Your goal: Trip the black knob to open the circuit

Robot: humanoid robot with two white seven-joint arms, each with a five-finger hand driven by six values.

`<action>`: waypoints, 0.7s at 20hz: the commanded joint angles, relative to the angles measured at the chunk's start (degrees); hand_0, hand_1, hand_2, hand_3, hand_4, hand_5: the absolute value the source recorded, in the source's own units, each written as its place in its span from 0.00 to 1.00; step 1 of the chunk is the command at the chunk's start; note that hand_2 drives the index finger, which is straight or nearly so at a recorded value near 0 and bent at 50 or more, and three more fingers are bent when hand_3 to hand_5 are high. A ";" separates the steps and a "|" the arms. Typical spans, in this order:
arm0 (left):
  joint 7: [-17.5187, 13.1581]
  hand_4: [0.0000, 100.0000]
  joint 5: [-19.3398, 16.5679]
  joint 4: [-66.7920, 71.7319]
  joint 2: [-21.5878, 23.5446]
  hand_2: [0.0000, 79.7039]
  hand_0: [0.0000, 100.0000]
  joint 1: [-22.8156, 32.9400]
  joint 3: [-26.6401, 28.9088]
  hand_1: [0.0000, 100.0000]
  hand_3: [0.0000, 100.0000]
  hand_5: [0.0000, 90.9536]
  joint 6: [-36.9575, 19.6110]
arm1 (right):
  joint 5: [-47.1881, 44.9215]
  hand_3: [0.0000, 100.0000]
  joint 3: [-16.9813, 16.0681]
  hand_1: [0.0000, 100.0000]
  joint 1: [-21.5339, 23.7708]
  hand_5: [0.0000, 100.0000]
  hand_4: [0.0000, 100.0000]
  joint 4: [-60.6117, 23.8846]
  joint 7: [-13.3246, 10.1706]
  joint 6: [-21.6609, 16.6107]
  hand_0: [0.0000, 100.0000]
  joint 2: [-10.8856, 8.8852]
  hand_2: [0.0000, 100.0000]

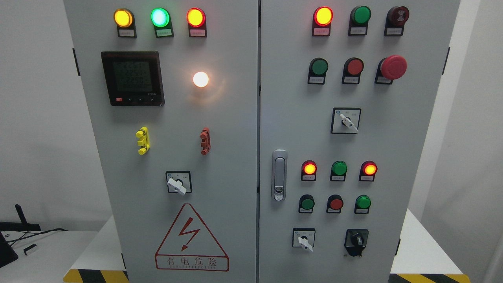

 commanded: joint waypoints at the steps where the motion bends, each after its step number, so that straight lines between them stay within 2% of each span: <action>1: 0.05 0.00 -1.76 0.00 0.02 0.00 0.12 0.00 0.00 0.39 0.00 0.00 -0.05 | 0.08 0.16 0.03 0.13 0.00 0.08 0.10 0.00 -0.02 0.03 0.04 0.07 0.01; 14: 0.05 0.00 -1.76 0.00 0.02 0.00 0.12 0.00 0.00 0.39 0.00 0.00 -0.05 | 0.08 0.16 -0.06 0.13 0.09 0.08 0.11 -0.09 -0.11 -0.59 0.04 0.60 0.02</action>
